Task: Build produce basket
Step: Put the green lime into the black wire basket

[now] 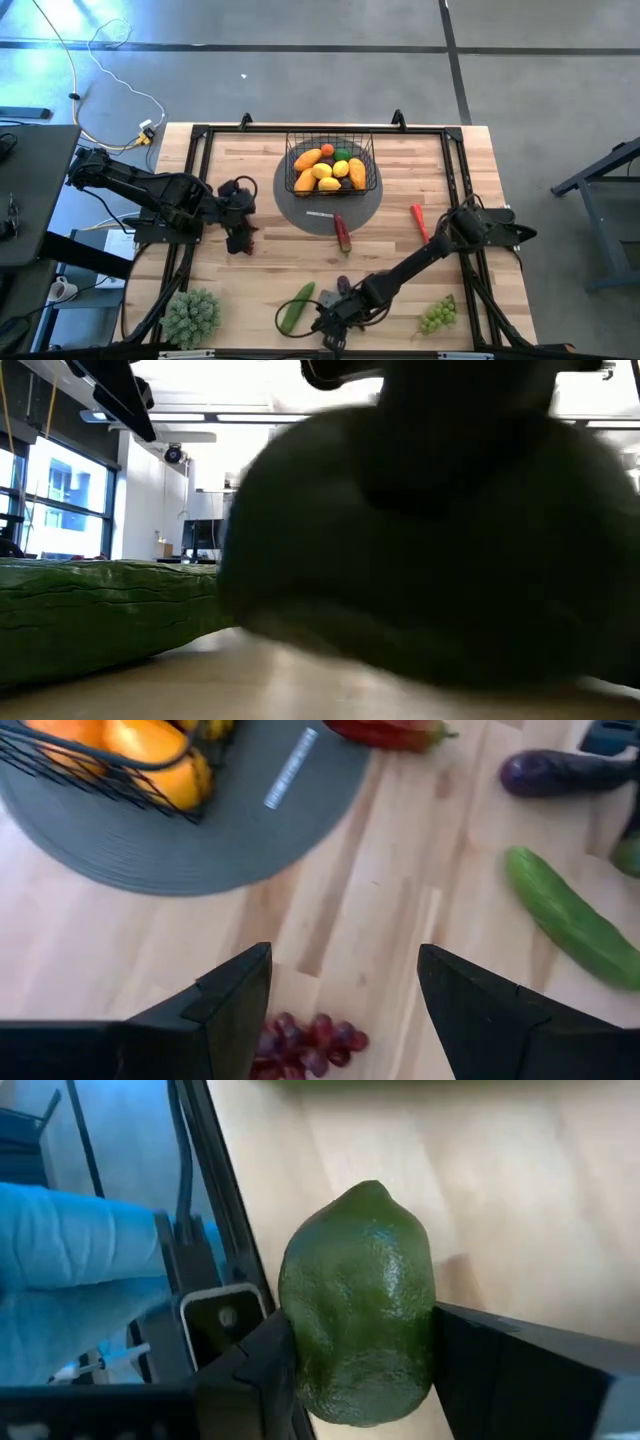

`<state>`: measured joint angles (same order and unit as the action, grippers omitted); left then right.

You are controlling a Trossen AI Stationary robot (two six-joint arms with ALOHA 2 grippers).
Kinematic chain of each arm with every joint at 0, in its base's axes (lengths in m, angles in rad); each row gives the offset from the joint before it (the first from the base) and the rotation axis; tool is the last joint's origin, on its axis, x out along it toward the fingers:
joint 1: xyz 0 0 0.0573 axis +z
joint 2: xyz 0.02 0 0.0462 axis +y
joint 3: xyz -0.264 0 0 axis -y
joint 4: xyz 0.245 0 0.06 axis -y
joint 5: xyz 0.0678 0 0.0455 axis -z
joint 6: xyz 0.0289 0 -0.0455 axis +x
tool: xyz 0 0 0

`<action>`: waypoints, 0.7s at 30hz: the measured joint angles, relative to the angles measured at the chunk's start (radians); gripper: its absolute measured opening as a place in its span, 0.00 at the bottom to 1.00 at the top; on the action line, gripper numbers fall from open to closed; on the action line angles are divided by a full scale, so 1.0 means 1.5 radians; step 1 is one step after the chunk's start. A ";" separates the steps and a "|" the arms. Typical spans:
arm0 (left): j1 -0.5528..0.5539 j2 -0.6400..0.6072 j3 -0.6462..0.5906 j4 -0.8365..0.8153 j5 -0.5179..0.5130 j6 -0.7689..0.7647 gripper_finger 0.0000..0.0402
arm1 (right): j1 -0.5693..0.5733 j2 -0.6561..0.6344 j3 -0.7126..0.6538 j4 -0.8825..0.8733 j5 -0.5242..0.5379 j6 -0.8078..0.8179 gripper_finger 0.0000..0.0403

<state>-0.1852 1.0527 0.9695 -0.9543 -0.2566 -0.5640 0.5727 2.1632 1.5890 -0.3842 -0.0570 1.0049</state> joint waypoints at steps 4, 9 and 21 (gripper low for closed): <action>0.000 0.000 0.000 0.000 -0.038 0.018 0.60 | -0.017 -0.025 0.000 -0.011 0.020 -0.024 0.39; 0.000 0.000 0.000 0.001 -0.095 0.048 0.60 | -0.042 -0.064 0.000 -0.067 0.044 -0.058 0.39; 0.001 0.000 0.000 0.001 -0.134 0.048 0.60 | -0.154 -0.182 0.000 -0.153 0.137 -0.184 0.39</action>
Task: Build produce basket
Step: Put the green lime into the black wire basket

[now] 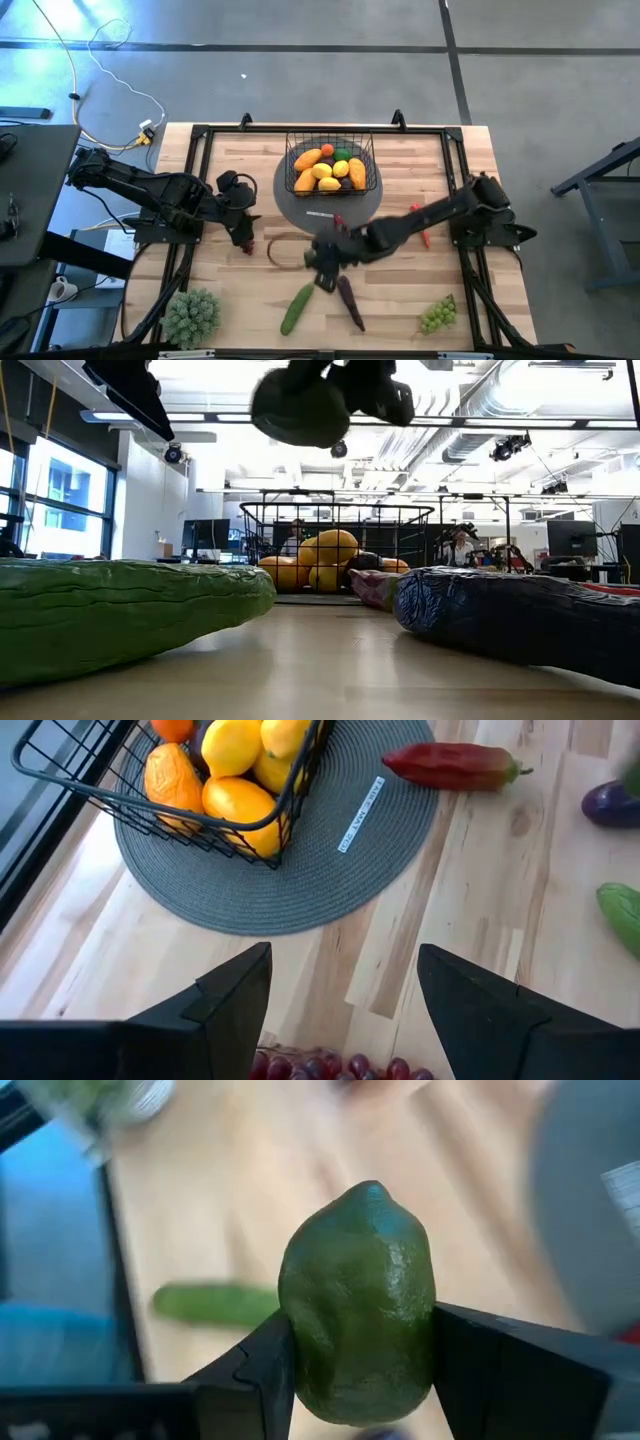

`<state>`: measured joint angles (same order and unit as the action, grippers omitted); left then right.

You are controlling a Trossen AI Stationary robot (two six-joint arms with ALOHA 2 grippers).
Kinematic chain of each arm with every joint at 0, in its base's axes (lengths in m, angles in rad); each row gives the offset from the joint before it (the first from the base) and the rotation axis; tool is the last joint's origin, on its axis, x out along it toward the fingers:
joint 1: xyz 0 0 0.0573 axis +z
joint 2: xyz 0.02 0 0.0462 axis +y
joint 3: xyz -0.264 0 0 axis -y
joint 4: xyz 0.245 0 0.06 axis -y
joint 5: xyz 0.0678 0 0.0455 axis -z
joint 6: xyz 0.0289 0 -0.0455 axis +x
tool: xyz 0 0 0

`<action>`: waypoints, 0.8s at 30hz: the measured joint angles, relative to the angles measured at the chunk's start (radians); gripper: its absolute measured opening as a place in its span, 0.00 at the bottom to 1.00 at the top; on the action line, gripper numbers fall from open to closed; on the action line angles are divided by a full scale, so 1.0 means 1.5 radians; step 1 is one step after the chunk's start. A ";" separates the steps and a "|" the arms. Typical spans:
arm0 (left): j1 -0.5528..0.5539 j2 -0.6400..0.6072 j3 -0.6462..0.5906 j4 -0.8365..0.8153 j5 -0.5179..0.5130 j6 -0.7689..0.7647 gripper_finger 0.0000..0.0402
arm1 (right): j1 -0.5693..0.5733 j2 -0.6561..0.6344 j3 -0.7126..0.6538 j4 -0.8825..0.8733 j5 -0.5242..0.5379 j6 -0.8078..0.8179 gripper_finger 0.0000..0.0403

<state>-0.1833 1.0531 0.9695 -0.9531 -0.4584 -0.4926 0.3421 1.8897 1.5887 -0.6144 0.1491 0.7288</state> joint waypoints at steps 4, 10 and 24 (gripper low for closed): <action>0.000 0.000 0.000 0.000 -0.002 0.010 0.60 | -0.045 -0.037 0.000 -0.037 0.052 -0.030 0.39; 0.001 -0.016 0.000 0.013 -0.075 0.022 0.60 | -0.122 -0.088 0.000 -0.113 0.136 -0.055 0.38; 0.078 -0.054 0.000 0.088 -0.178 0.164 0.60 | -0.349 -0.111 0.000 -0.196 0.174 -0.192 0.38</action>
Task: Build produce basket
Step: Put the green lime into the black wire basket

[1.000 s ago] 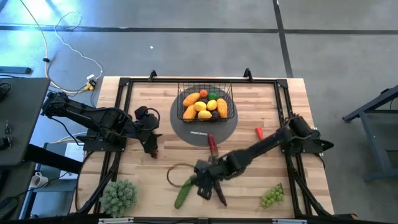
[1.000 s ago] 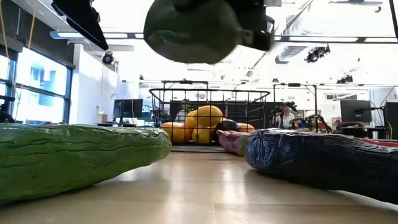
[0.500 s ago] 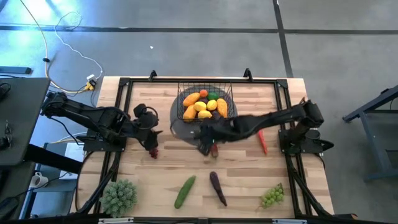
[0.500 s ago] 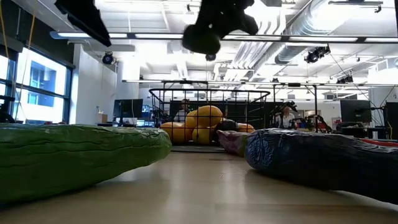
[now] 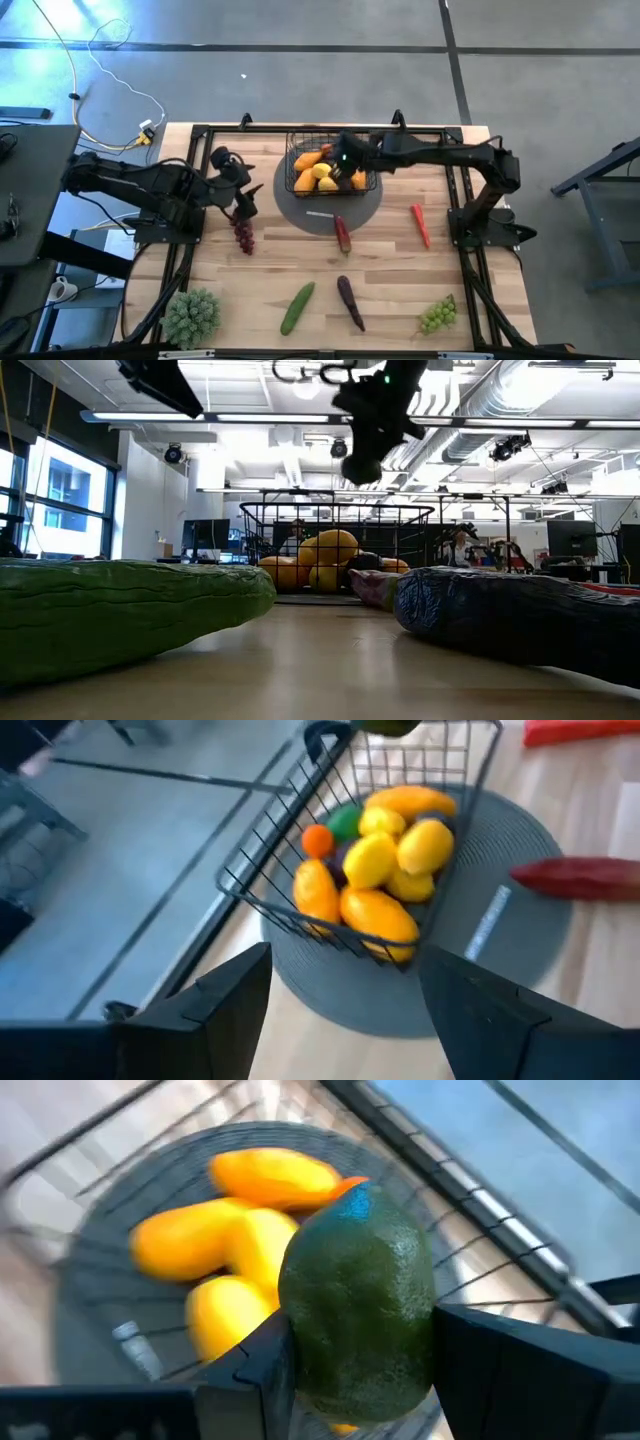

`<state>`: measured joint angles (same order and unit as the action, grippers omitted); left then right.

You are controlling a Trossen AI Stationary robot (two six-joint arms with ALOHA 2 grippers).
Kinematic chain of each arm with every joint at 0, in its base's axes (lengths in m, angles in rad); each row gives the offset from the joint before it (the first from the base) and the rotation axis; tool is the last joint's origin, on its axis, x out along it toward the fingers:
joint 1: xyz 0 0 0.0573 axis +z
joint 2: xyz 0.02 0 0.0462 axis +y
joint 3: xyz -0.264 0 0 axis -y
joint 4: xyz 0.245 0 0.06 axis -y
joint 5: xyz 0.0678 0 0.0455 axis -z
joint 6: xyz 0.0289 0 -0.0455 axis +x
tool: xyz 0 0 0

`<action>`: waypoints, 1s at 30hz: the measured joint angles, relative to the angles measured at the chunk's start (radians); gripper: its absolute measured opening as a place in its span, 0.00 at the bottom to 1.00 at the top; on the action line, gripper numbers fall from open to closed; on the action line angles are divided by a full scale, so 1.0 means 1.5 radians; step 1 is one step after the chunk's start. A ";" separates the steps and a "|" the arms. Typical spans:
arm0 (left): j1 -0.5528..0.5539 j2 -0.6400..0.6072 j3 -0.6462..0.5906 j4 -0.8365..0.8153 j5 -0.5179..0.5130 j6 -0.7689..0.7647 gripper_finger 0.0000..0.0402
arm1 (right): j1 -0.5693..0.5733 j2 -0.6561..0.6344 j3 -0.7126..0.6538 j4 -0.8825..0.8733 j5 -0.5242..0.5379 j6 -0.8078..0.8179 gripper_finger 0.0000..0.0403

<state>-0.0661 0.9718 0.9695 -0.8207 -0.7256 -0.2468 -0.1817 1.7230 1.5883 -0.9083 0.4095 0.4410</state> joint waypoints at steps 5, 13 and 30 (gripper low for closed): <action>0.045 0.000 0.000 0.010 0.004 0.053 0.60 | -0.059 0.016 0.000 -0.007 -0.020 -0.035 0.38; 0.110 0.000 0.000 0.021 0.011 0.099 0.60 | -0.107 0.094 0.000 -0.018 -0.064 -0.061 0.38; 0.209 0.000 0.000 0.110 0.028 0.069 0.60 | -0.159 0.150 0.000 -0.016 -0.093 -0.097 0.51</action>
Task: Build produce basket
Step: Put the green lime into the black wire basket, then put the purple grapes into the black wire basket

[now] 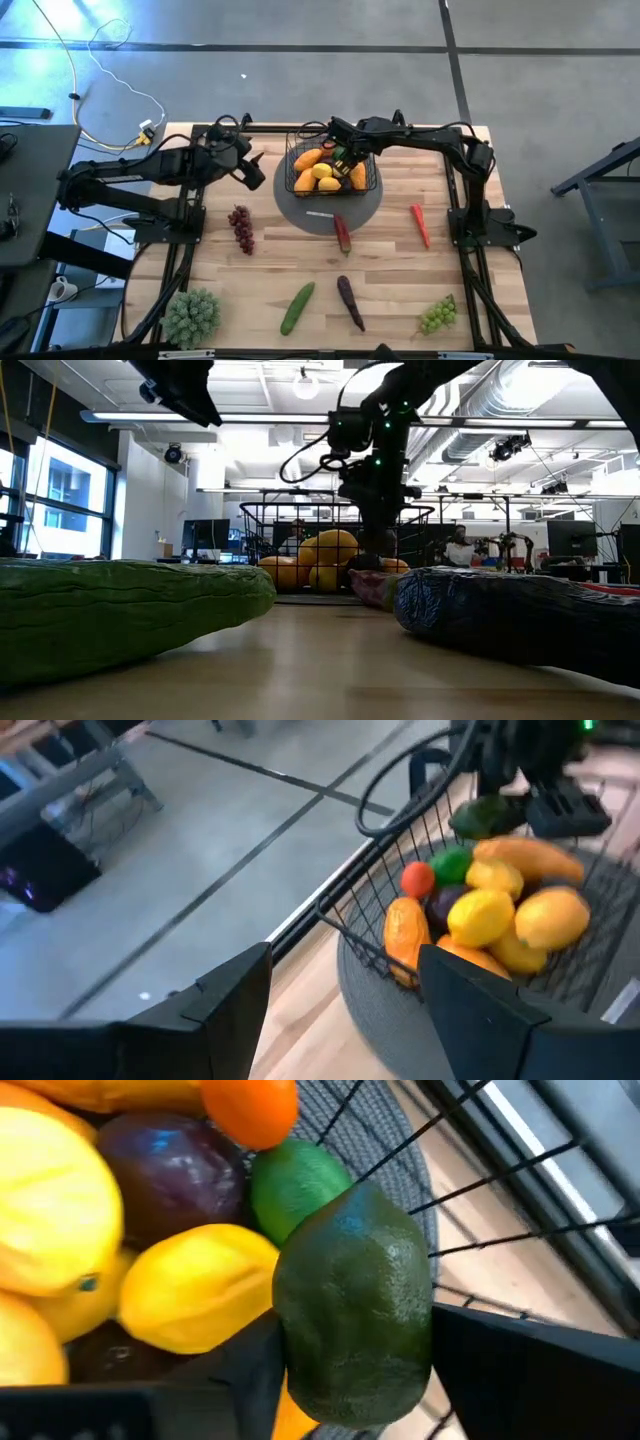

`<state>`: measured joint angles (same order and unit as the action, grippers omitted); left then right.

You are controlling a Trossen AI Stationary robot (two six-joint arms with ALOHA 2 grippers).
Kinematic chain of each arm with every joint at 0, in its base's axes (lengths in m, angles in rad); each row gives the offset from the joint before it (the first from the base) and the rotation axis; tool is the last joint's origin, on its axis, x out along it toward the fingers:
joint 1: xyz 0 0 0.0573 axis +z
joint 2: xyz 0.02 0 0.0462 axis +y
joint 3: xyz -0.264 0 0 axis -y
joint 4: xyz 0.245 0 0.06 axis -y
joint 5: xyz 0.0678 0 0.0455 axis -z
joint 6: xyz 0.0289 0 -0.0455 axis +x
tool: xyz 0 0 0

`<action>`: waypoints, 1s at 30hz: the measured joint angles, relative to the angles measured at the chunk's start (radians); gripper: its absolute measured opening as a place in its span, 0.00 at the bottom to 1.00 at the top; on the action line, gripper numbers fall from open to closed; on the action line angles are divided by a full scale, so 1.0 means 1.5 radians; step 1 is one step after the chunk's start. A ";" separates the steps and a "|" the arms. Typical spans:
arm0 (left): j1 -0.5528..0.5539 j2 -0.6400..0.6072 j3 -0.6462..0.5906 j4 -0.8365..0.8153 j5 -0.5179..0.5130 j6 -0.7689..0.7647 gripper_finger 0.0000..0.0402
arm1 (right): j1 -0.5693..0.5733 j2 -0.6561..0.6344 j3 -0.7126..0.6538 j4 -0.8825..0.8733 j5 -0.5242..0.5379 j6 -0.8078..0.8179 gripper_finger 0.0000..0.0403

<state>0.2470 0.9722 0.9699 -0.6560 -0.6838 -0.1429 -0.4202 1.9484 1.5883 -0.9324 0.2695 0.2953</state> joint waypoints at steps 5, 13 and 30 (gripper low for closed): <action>0.015 0.000 0.000 0.003 0.001 -0.042 0.60 | -0.028 0.000 0.000 0.002 0.000 -0.029 0.65; 0.029 0.000 0.000 0.003 0.000 -0.052 0.60 | -0.057 -0.009 0.000 0.004 -0.012 -0.064 0.68; 0.073 -0.001 0.000 -0.004 -0.019 -0.302 0.69 | -0.065 -0.105 0.000 0.095 -0.024 -0.216 0.68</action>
<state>0.3570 0.9703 0.9699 -0.6616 -0.7117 -0.5954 -0.5175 1.7908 1.5883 -0.7895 0.2334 -0.0285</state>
